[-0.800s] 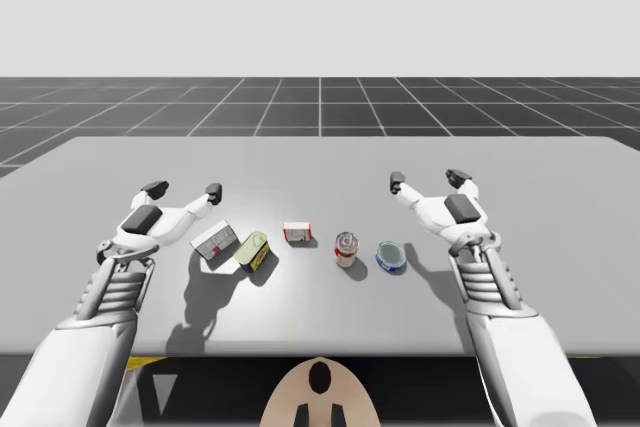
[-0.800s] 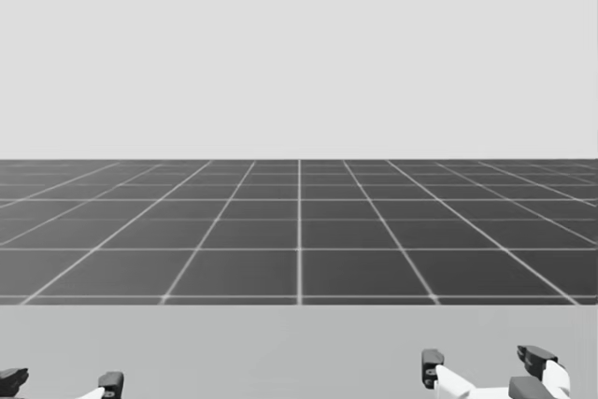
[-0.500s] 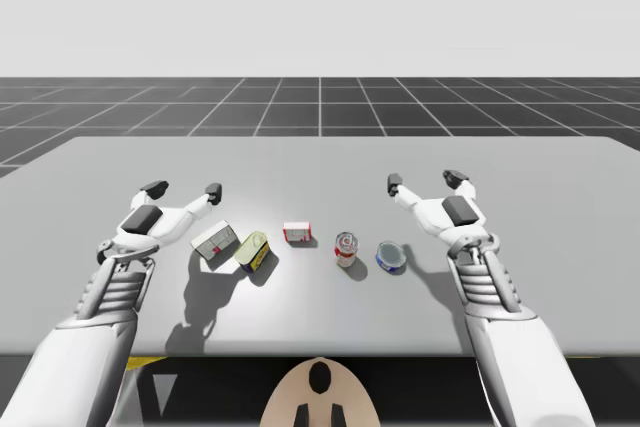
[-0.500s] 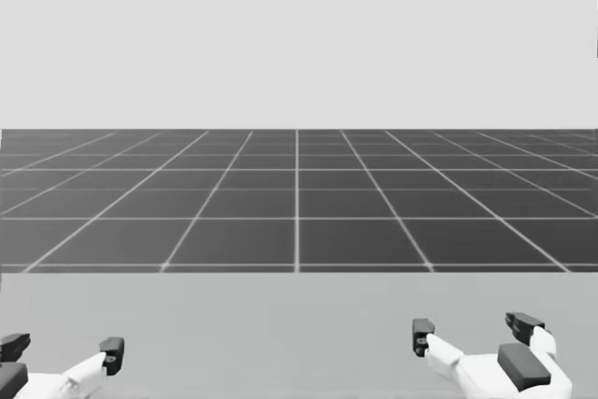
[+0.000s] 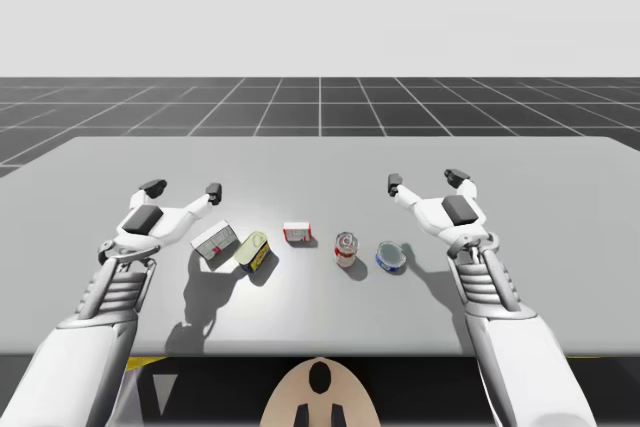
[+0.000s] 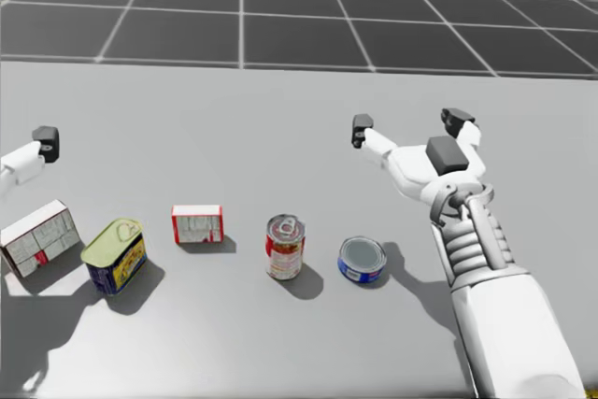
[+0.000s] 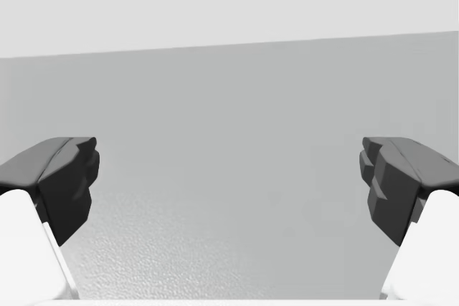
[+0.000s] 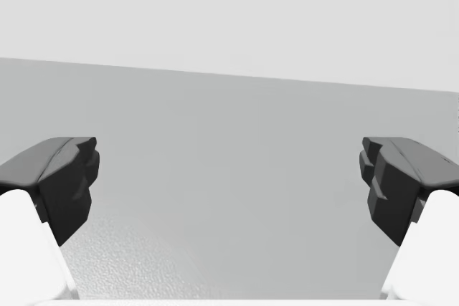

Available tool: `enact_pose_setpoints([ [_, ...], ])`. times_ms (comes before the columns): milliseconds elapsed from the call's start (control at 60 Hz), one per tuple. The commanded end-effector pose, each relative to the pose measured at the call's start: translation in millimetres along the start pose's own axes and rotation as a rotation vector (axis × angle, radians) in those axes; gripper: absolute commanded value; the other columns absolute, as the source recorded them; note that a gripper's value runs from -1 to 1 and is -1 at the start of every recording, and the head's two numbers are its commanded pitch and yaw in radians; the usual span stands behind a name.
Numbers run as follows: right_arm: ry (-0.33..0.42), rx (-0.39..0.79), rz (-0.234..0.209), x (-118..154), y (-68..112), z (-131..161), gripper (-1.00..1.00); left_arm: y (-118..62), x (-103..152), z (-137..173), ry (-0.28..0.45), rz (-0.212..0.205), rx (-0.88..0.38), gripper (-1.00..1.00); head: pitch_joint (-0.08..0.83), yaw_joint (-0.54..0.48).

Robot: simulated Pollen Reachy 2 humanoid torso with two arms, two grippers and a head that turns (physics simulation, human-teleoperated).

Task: Grasp the tuna can and hold it up.

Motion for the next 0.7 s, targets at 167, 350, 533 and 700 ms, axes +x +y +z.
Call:
enact_pose_setpoints([
  [167,-0.014,-0.018,0.035,1,0.2,0,-1.00,-3.8,0,1,-0.008,-0.011,-0.004,-1.00,0.693,-0.29],
  [350,0.052,0.059,-0.035,11,-1.4,4,-1.00,-4.3,1,0,-0.013,-0.013,-0.005,-1.00,0.719,-0.31],
  [533,0.095,0.136,0.039,27,-6.4,32,-1.00,-4.5,1,0,-0.015,-0.012,-0.003,-1.00,0.716,-0.29],
  [700,0.192,0.248,0.063,17,-15.8,70,-1.00,-5.2,0,0,-0.013,-0.013,-0.003,-1.00,0.710,-0.28],
])
